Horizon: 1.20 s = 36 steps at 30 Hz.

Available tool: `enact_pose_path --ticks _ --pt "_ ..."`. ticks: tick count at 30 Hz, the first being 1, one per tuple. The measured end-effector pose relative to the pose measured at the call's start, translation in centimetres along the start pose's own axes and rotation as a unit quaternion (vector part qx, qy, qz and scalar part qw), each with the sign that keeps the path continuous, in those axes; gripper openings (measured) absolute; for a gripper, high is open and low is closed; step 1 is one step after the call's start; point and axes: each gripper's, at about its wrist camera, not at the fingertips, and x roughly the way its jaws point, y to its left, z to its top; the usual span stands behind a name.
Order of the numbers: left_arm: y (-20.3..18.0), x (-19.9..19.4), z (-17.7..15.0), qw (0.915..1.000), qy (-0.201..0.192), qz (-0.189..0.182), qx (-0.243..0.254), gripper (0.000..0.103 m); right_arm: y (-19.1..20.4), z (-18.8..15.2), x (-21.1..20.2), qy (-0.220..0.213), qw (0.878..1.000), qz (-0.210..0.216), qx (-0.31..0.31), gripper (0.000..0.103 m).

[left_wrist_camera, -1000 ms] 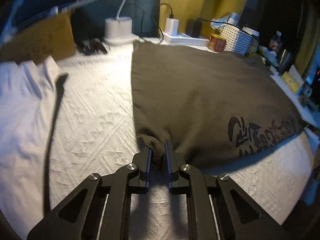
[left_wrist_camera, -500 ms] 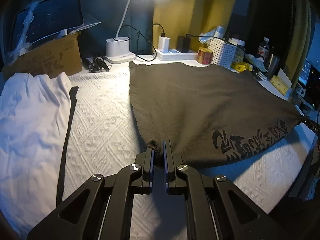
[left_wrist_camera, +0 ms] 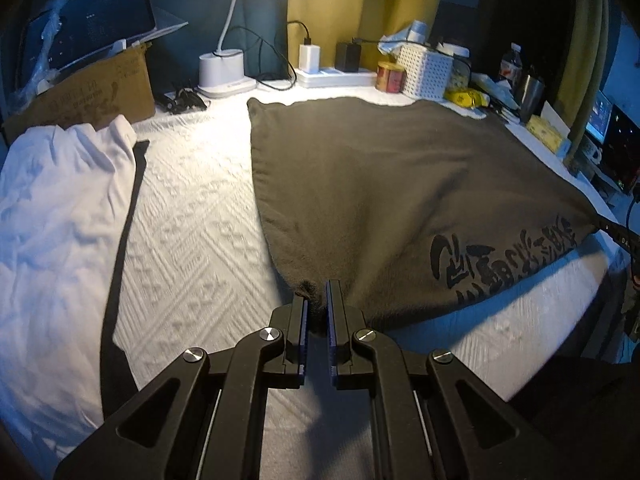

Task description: Fold small clothes

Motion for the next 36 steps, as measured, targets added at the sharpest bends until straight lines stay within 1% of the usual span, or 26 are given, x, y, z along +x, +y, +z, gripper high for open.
enact_pose_path --ticks 5,9,14,16,18,20,26,33,35,36 --pt "-0.1 0.0 -0.9 1.0 0.007 -0.004 0.002 0.006 -0.6 -1.2 -0.1 0.011 1.0 -0.011 0.001 0.007" --pt "-0.2 0.3 -1.7 0.9997 0.022 -0.011 0.0 0.006 -1.6 -1.8 0.1 0.023 0.999 -0.021 0.015 0.006" --pt "0.4 0.1 -1.4 0.9991 0.03 -0.022 -0.019 0.01 -2.6 -1.4 -0.2 0.02 0.999 -0.03 0.033 0.006" --pt "0.8 0.0 -1.1 0.9993 0.029 -0.008 -0.022 0.02 -2.7 -0.9 -0.3 0.016 0.999 -0.033 0.037 0.006" --pt "1.2 -0.2 -0.7 0.9994 0.021 0.007 -0.026 0.037 -2.6 -0.3 -0.4 0.011 0.999 -0.034 0.037 0.006" --pt "1.7 -0.3 -0.3 0.9992 0.015 0.009 -0.035 0.043 -2.3 0.3 -0.4 0.007 0.999 -0.033 0.034 0.006" --pt "3.0 1.0 2.0 0.9988 0.014 0.032 -0.034 0.043 -1.1 1.8 1.0 0.013 0.999 -0.022 0.027 0.006" --pt "4.1 3.6 5.2 0.9986 0.016 0.034 -0.036 0.043 -0.2 3.4 3.1 0.028 0.999 -0.011 0.024 0.006" --pt "4.1 4.4 6.1 0.999 0.017 0.033 -0.027 0.043 0.0 4.0 3.8 0.03 0.999 -0.009 0.021 0.008" --pt "4.1 4.8 6.5 0.999 0.02 0.033 -0.022 0.043 0.1 4.3 4.1 0.031 0.999 -0.007 0.021 0.011"
